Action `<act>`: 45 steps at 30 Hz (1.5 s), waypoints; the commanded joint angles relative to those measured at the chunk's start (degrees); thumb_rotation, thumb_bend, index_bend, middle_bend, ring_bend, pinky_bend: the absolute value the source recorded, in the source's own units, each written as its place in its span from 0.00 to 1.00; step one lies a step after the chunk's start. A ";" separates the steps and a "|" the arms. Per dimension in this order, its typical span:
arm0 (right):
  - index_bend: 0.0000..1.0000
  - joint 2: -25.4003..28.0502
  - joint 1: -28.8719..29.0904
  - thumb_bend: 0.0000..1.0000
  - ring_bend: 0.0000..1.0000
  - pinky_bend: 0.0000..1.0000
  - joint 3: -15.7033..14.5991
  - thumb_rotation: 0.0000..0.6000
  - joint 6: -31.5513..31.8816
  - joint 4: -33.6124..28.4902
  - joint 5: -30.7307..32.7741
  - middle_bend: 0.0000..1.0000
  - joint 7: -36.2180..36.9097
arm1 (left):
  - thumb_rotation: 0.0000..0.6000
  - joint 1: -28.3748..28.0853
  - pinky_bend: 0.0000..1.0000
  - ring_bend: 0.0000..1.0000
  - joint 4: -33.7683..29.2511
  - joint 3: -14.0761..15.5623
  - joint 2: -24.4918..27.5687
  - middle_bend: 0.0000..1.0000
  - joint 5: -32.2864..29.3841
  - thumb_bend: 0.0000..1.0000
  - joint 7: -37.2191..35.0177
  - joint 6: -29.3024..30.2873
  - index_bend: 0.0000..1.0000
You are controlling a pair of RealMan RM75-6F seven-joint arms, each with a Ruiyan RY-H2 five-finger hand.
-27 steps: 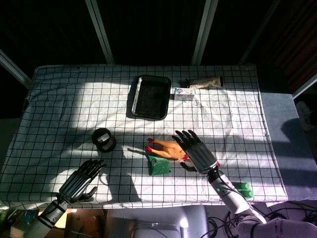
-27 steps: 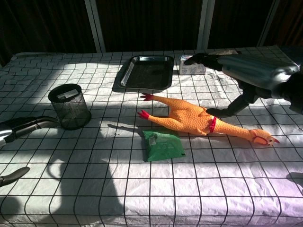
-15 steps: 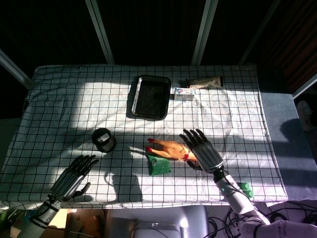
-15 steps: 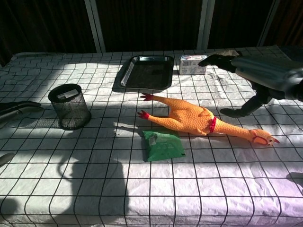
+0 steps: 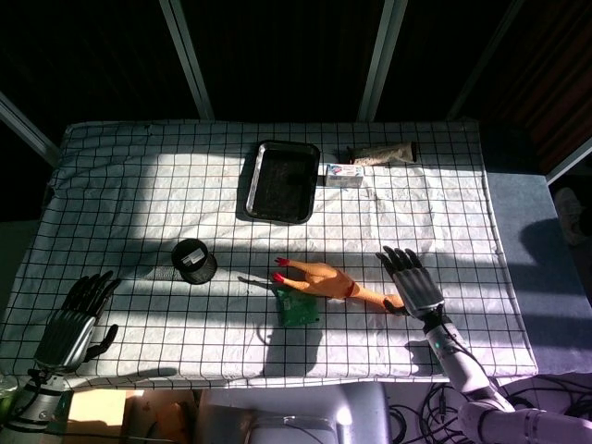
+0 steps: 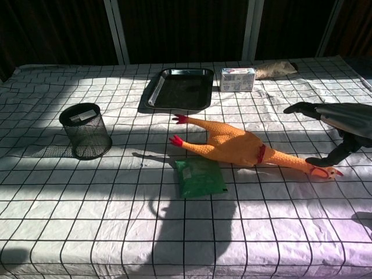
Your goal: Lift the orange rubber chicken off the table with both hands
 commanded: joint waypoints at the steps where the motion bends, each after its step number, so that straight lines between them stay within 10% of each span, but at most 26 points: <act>1: 0.00 -1.16 0.49 0.22 0.00 0.00 -0.35 1.00 -2.04 0.84 0.42 0.00 2.56 | 1.00 -0.14 0.07 0.00 0.06 0.00 0.06 0.00 -0.15 0.43 -0.07 -0.47 0.00; 25: 0.61 -7.65 1.25 0.29 0.28 0.22 0.25 1.00 -0.30 4.56 3.43 0.42 -0.25 | 1.00 -0.84 0.07 0.00 -0.28 -0.07 0.58 0.00 -0.98 0.42 -0.81 -2.81 0.00; 32: 0.76 -7.96 1.00 0.36 0.47 0.45 -0.13 1.00 1.40 4.67 2.29 0.53 -1.70 | 1.00 -0.98 0.07 0.00 -0.38 -0.10 0.57 0.00 -0.98 0.42 -0.95 -3.07 0.00; 37: 0.88 -8.42 0.38 0.48 0.70 0.67 -0.87 1.00 3.95 5.64 -2.50 0.67 0.67 | 1.00 -0.91 0.07 0.00 -0.37 -0.10 0.76 0.00 -0.80 0.42 -1.49 -2.77 0.00; 45: 0.90 -6.77 -0.70 0.54 0.77 0.75 -3.34 1.00 11.84 7.75 -16.44 0.72 7.03 | 1.00 -0.75 0.08 0.00 -0.15 -0.11 1.24 0.00 -0.56 0.42 -2.99 -2.21 0.00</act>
